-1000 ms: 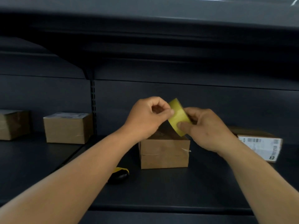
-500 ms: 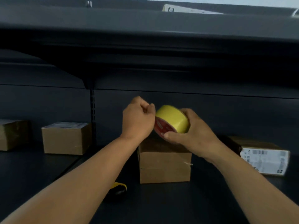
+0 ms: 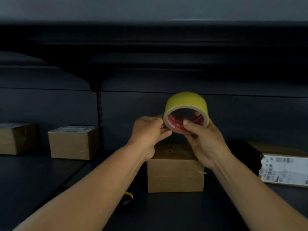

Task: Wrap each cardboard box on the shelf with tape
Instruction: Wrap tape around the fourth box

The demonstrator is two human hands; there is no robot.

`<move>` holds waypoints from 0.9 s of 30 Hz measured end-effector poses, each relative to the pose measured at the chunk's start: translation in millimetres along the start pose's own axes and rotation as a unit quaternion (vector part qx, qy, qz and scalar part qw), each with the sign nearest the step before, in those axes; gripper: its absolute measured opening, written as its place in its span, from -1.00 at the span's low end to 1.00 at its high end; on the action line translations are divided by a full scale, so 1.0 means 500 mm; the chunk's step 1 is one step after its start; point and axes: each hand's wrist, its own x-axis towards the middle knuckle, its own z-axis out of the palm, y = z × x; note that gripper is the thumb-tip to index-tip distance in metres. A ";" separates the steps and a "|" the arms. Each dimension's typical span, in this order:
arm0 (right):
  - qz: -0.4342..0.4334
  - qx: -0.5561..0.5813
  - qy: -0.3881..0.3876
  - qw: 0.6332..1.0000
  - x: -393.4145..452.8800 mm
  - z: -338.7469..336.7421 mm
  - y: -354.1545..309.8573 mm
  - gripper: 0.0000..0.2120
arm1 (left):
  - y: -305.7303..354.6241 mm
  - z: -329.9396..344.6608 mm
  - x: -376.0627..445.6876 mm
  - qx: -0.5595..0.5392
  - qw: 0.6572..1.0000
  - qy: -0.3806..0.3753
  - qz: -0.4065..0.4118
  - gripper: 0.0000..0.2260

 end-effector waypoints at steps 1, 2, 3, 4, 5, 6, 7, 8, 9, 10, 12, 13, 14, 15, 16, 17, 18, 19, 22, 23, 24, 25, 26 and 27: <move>-0.006 0.012 -0.008 1.000 -0.001 0.002 0.003 -0.46 | -0.002 0.003 0.000 -0.004 1.000 -0.006 -0.006 -0.81; -0.013 0.002 -0.012 1.000 -0.001 0.003 0.006 -0.55 | -0.004 0.007 -0.001 -0.005 1.000 -0.011 -0.008 -0.82; -0.018 -0.025 -0.007 1.000 -0.001 0.006 0.008 -0.65 | -0.006 0.010 -0.002 0.004 1.000 -0.013 -0.008 -0.83; -0.021 -0.063 0.015 0.998 0.001 0.007 0.010 -0.73 | -0.007 0.012 -0.003 0.031 0.999 -0.007 -0.001 -0.86; -0.020 -0.105 0.051 0.993 0.005 0.005 0.010 -0.80 | -0.010 0.012 -0.002 0.076 0.997 0.007 0.010 -0.89; -0.022 -0.138 0.089 0.986 0.010 0.000 0.008 -0.86 | -0.011 0.009 -0.001 0.124 0.992 0.022 0.023 -0.91; -0.027 -0.154 0.118 0.981 0.014 -0.006 0.003 -0.89 | -0.013 0.002 0.000 0.162 0.986 0.035 0.034 -0.91; -0.034 -0.155 0.133 0.978 0.016 -0.013 -0.004 -0.88 | -0.014 -0.006 0.002 0.191 0.980 0.041 0.042 -0.89; -0.040 -0.149 0.141 0.978 0.016 -0.019 -0.012 -0.86 | -0.014 -0.014 0.003 0.211 0.975 0.045 0.046 -0.88; -0.046 -0.147 0.143 0.978 0.014 -0.025 -0.019 -0.84 | -0.015 -0.022 0.004 0.223 0.972 0.046 0.048 -0.87; -0.073 -0.181 0.136 0.971 0.008 -0.037 -0.037 -0.81 | -0.014 -0.034 0.003 0.244 0.968 0.048 0.045 -0.85; -0.090 -0.210 0.130 0.965 0.006 -0.041 -0.046 -0.80 | -0.014 -0.037 0.003 0.250 0.966 0.050 0.042 -0.83; -0.105 -0.238 0.125 0.957 0.006 -0.045 -0.055 -0.79 | -0.014 -0.040 0.003 0.249 0.966 0.054 0.040 -0.82; -0.113 -0.260 0.122 0.951 0.005 -0.049 -0.066 -0.79 | -0.014 -0.042 0.001 0.247 0.967 0.059 0.038 -0.80; -0.116 -0.274 0.121 0.947 0.005 -0.054 -0.076 -0.79 | -0.016 -0.044 0.000 0.247 0.966 0.063 0.036 -0.80; -0.115 -0.285 0.120 0.944 0.005 -0.059 -0.085 -0.77 | -0.018 -0.047 -0.001 0.252 0.965 0.067 0.033 -0.80; -0.115 -0.301 0.118 0.939 0.006 -0.065 -0.092 -0.76 | -0.022 -0.050 0.000 0.257 0.963 0.067 0.031 -0.80; -0.112 -0.322 0.114 0.933 0.005 -0.070 -0.097 -0.74 | -0.027 -0.054 -0.002 0.264 0.962 0.067 0.028 -0.81; -0.101 -0.380 0.099 0.914 0.008 -0.081 -0.104 -0.69 | -0.046 -0.058 -0.005 0.301 0.951 0.064 0.013 -0.83; -0.096 -0.394 0.094 0.909 0.009 -0.084 -0.105 -0.68 | -0.051 -0.058 -0.006 0.324 0.943 0.069 0.010 -0.83; -0.093 -0.407 0.087 0.904 0.009 -0.086 -0.107 -0.67 | -0.052 -0.057 -0.009 0.350 0.934 0.072 0.008 -0.84; -0.090 -0.418 0.079 0.900 0.010 -0.087 -0.108 -0.66 | -0.051 -0.054 -0.015 0.375 0.924 0.079 0.009 -0.84; -0.087 -0.427 0.071 0.897 0.012 -0.088 -0.108 -0.66 | -0.051 -0.052 -0.019 0.397 0.914 0.086 0.011 -0.83; -0.084 -0.434 0.065 0.894 0.013 -0.087 -0.108 -0.65 | -0.051 -0.051 -0.021 0.416 0.905 0.093 0.014 -0.82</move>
